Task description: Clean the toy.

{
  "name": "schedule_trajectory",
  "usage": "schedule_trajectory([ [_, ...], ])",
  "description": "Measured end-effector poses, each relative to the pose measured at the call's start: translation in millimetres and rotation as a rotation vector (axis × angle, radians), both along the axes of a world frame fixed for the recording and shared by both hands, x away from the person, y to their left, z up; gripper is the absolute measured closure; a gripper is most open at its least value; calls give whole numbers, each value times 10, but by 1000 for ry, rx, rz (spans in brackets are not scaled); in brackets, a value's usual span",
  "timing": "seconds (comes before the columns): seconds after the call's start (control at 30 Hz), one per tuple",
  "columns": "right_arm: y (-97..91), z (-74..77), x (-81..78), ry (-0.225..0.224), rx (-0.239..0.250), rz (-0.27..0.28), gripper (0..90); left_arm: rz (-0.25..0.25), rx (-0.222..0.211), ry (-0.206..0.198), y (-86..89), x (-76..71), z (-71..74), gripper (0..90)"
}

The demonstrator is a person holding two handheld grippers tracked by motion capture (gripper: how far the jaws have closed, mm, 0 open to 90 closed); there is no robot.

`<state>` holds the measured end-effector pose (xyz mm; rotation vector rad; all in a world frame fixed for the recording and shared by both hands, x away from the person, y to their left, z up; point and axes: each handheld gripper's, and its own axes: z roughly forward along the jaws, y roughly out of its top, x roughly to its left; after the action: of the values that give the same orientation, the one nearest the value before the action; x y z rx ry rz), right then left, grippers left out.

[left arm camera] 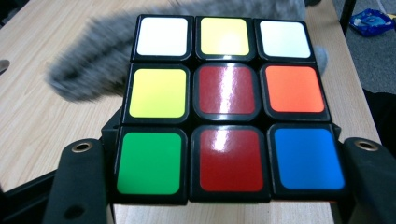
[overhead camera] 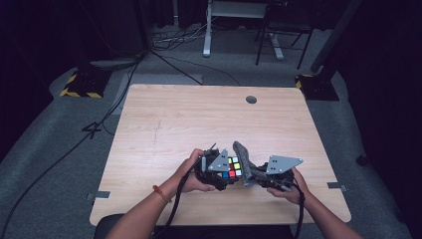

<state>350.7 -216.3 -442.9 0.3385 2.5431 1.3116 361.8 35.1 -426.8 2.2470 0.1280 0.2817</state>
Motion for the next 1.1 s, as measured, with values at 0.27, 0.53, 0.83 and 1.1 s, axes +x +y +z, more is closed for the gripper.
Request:
schedule_trajectory([
  [0.27,-30,152,-89,-47,113,51,780,7,66,33,-53,47,-113,334],
  [0.53,-1,165,-38,-65,83,-26,781,-37,48,30,-98,-21,-100,334],
  [0.83,9,125,-80,-50,84,13,781,-6,44,30,-48,7,-71,330],
  [1.1,95,246,-186,-101,138,74,778,-16,100,19,-145,-35,-121,330],
])
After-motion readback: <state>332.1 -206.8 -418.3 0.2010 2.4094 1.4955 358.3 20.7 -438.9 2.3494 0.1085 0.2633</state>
